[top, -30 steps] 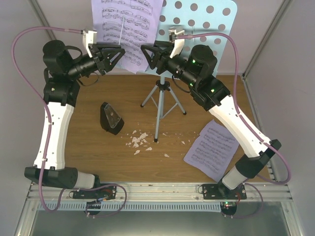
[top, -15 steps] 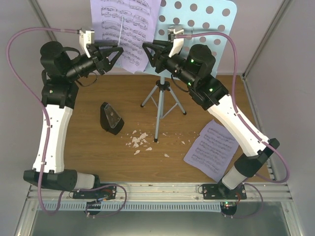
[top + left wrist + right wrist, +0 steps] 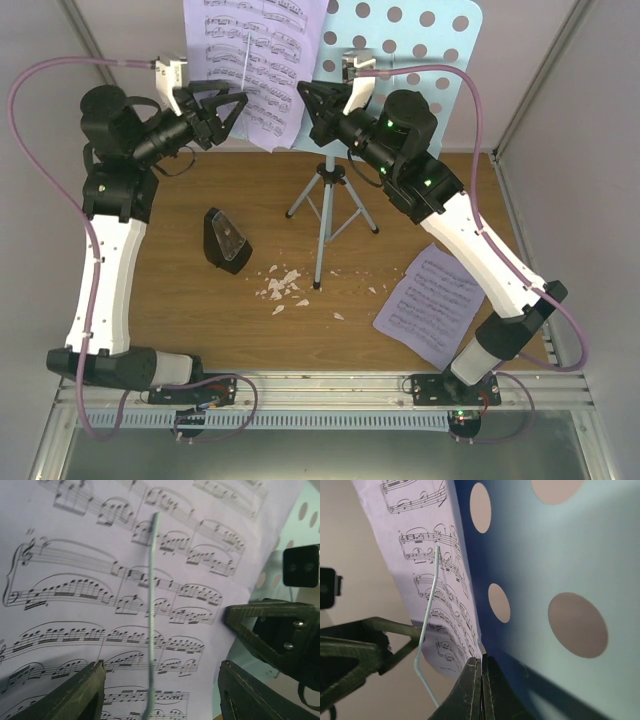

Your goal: Pack up the instrument practice props

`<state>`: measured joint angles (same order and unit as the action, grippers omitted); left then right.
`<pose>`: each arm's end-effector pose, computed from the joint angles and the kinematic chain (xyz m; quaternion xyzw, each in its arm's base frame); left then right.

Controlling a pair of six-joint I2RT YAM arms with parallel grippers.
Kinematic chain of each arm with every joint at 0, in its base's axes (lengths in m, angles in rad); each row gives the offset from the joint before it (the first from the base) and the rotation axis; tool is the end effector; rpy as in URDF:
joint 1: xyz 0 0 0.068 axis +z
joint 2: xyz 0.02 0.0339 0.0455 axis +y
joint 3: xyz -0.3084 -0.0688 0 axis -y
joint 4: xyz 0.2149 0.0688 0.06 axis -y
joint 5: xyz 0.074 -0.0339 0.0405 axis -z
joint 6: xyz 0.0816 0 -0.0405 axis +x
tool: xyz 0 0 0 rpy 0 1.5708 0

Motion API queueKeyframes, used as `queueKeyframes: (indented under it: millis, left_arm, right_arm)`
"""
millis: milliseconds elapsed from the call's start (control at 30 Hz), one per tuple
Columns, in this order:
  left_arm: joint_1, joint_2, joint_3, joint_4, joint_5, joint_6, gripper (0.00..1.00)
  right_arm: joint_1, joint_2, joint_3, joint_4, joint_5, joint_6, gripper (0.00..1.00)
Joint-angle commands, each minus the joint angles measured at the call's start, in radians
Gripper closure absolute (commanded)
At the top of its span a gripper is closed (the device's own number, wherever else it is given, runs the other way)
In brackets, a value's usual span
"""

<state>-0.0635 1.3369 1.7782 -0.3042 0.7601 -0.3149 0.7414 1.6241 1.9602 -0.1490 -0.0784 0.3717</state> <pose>0.2450 -0.0719 0.5777 0.2010 0.6404 -0.3710 0.6418 0.2702 0.2560 0.5779 -0.1468 0.6211 0.4277 0.6401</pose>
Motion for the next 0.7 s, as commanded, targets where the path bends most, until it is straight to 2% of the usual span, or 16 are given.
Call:
queueKeyframes:
  millis: [0,133,333,400,500,567,667]
  left_arm:
    - [0.007,0.034,0.023,0.023,0.032,-0.028,0.37]
    - [0.007,0.057,0.036,0.043,0.076,-0.046,0.4]
    - [0.007,0.094,0.052,0.084,0.137,-0.076,0.54]
    - [0.007,0.105,0.057,0.093,0.158,-0.082,0.64]
    - [0.007,0.105,0.054,0.101,0.159,-0.076,0.88]
    - [0.007,0.092,0.035,0.111,0.147,-0.068,0.99]
    - [0.007,0.08,0.019,0.119,0.134,-0.056,1.0]
  right_arm:
    - [0.007,0.01,0.031,0.022,0.029,-0.007,1.0]
    - [0.007,0.008,0.029,0.022,0.032,-0.009,1.0]
    - [0.008,0.007,0.029,0.024,0.032,-0.01,0.99]
    - [0.009,0.007,0.029,0.024,0.033,-0.011,1.0]
    - [0.008,0.006,0.028,0.026,0.035,-0.012,1.0]
    - [0.009,0.005,0.029,0.025,0.036,-0.013,1.0]
    - [0.008,0.005,0.029,0.027,0.039,-0.013,0.99]
